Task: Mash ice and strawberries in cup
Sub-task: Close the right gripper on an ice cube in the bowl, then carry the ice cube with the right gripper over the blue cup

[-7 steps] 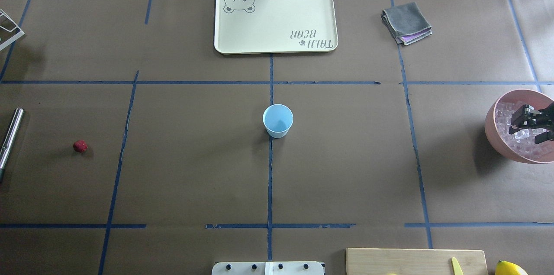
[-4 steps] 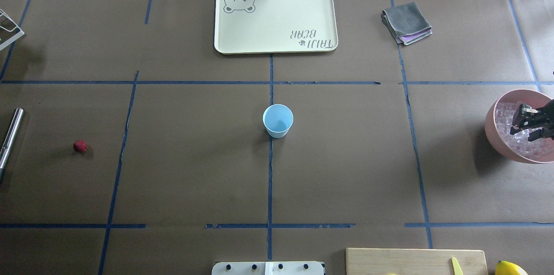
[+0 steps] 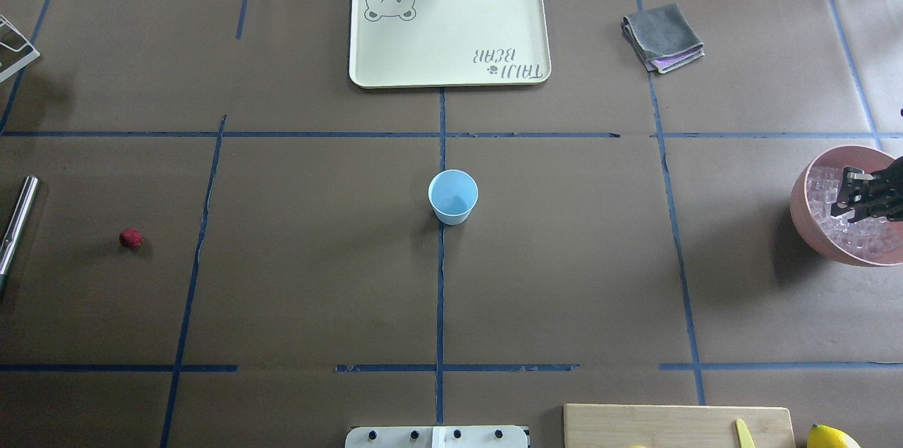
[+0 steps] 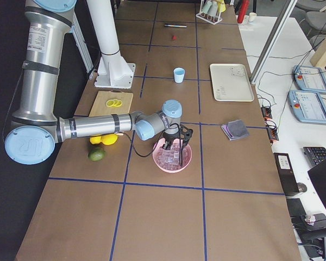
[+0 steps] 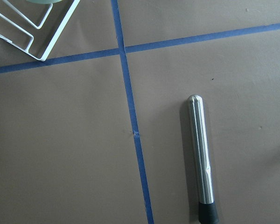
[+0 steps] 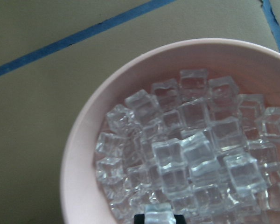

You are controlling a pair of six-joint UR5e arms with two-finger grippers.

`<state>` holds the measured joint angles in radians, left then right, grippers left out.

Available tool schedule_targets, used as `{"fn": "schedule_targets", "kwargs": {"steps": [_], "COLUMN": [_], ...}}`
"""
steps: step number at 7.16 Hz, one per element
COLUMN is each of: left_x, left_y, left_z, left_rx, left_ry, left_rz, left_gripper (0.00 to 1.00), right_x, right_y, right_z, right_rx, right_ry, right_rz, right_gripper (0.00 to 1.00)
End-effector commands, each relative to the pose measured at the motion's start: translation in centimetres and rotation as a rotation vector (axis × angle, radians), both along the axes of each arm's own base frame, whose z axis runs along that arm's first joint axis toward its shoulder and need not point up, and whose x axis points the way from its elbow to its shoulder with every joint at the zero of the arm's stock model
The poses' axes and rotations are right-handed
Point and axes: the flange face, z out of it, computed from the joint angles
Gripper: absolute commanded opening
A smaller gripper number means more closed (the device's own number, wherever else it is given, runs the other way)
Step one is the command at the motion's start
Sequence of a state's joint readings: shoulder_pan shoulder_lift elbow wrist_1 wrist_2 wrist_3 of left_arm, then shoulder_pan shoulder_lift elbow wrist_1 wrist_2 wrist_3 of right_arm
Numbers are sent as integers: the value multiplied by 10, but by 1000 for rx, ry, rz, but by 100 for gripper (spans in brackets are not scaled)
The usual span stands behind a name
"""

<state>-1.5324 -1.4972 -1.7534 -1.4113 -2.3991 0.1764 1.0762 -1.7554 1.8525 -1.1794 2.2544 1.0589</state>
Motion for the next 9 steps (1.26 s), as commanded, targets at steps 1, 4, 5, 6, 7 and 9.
{"fn": "schedule_targets", "kwargs": {"steps": [1,4,5,6,7,9], "left_x": [0,0,0,0,0,0], "left_y": [0,-1,-2,-2,-1,-1], "left_z": [-1,-3,-4,-4,-3,-2], "left_rx": [2,7,9,12,11,10], "left_ry": [0,0,0,1,1,1], "left_rz": [0,1,1,4,4,5], "left_gripper": [100,100,100,100,100,100], "right_x": [3,-74,-121,-179,-243,-351], "right_y": [9,-21,-16,-2,3,3], "right_z": [-83,-211,-252,-286,-327,-385], "right_rx": [128,95,71,50,28,35], "right_ry": [-84,-280,-317,-335,-311,-232], "right_rz": [0,52,70,88,110,179], "right_gripper": [0,0,0,0,0,0]}}
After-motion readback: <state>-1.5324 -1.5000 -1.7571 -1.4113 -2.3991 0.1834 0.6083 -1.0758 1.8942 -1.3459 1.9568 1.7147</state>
